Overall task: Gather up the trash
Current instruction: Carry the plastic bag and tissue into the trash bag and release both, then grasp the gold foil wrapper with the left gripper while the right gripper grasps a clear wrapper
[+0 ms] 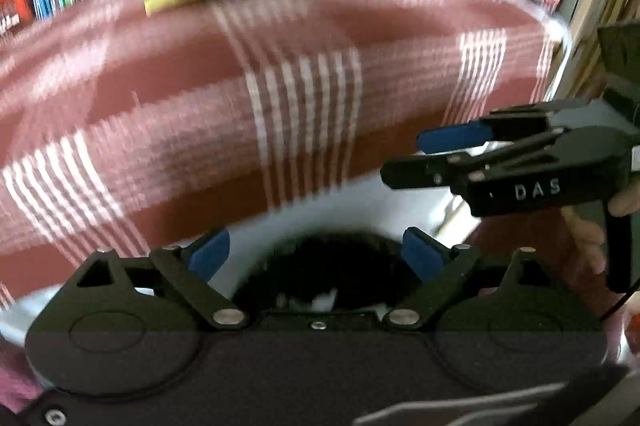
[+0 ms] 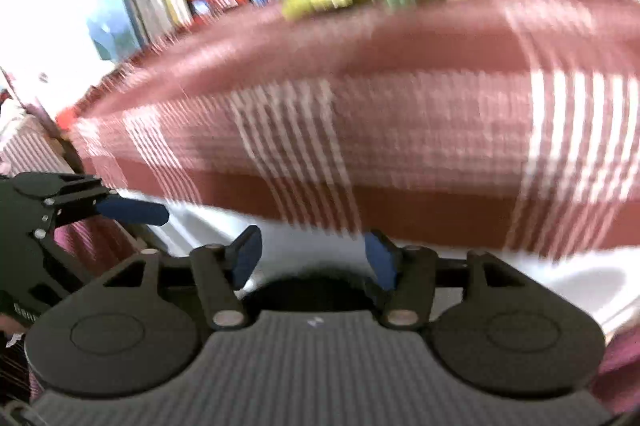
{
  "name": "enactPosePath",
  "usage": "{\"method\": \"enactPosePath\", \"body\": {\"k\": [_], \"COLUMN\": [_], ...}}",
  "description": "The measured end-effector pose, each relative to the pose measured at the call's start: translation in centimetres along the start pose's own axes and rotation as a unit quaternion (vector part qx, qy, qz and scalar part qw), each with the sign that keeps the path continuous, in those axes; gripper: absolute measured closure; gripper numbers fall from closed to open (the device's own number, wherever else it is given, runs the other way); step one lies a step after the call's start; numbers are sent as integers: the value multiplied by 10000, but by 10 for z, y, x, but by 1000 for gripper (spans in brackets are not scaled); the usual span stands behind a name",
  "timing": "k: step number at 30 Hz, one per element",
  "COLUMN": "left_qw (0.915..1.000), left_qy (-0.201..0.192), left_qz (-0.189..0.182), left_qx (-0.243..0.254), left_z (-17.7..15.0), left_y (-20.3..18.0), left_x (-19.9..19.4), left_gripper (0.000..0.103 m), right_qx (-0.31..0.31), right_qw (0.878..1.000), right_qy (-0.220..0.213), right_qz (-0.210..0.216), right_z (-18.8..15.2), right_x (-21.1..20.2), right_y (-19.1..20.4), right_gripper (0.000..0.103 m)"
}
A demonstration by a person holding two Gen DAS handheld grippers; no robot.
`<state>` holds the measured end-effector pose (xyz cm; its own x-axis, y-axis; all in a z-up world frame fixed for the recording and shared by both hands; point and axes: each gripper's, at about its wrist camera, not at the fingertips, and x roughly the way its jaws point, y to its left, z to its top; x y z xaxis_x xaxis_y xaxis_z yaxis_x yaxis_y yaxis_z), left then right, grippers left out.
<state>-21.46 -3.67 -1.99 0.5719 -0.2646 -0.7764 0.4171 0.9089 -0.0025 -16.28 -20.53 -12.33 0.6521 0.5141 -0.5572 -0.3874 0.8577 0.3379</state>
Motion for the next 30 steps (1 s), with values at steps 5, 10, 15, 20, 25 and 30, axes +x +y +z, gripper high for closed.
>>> {"method": "enactPosePath", "body": {"k": [5,10,15,20,25,30], "left_qw": [9971,9892,9817,9765,9621,9404], "left_qy": [-752,-1349,-1658,-1598,-1276,-962], "left_qz": [67,489,724,325,-80,-401], "left_qx": [-65,-285,-596,-1405,-2409,-3236], "left_z": [38,80,123,162,191,202], "left_y": [15,40,71,112,147,169], "left_x": [-25,-22,5,45,93,135], "left_gripper": [7,5,3,3,3,6], "right_qx": [-425,-674,-756,-954,-1195,-1354], "right_qw": [9963,9884,9839,9813,9762,9736], "right_qy": [-732,-1190,-1272,-1155,-1123,-998], "right_qz": [-120,-654,-1006,-1210,-1420,-1542], "right_z": [40,76,105,129,149,166], "right_x": [-27,-30,-12,14,43,73], "right_y": [8,2,-14,-22,-23,-25], "right_gripper": [24,23,22,26,40,43]}}
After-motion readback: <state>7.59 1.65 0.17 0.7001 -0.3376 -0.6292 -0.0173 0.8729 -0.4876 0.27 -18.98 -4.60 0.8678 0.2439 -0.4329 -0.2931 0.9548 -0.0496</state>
